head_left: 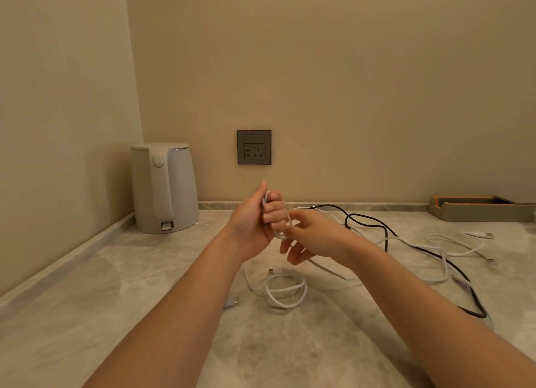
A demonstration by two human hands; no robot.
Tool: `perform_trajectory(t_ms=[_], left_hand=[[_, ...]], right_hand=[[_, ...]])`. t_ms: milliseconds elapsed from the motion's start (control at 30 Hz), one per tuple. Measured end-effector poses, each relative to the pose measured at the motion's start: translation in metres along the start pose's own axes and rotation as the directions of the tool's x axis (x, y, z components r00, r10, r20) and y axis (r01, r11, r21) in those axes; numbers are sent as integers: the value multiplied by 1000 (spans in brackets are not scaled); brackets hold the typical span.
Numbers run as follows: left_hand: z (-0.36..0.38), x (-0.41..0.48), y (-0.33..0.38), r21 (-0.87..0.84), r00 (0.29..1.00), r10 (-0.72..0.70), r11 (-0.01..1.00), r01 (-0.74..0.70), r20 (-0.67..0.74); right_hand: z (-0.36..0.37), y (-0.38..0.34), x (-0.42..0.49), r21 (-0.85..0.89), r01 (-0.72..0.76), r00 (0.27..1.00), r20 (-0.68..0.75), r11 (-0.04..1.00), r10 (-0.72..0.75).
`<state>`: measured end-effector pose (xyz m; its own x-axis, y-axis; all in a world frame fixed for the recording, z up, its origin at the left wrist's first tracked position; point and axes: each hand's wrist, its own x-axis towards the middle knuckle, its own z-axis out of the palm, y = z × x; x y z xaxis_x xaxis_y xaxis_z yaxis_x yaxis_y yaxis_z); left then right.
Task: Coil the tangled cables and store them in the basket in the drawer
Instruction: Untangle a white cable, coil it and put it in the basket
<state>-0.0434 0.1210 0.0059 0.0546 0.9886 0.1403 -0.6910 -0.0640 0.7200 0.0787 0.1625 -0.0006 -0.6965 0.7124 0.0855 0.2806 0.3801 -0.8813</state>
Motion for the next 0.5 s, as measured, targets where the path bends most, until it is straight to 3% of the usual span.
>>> perform_trajectory(t_ms=[133, 333, 500], left_hand=[[0, 0, 2, -44, 1000, 11, 999, -12, -10], [1, 1, 2, -89, 999, 46, 995, -46, -8], [6, 2, 0, -85, 996, 85, 993, -86, -16]], right_hand=[[4, -4, -4, 105, -101, 994, 46, 989, 97], [0, 4, 8, 280, -29, 975, -206, 960, 89], [-3, 5, 14, 680, 11, 972, -180, 734, 152]])
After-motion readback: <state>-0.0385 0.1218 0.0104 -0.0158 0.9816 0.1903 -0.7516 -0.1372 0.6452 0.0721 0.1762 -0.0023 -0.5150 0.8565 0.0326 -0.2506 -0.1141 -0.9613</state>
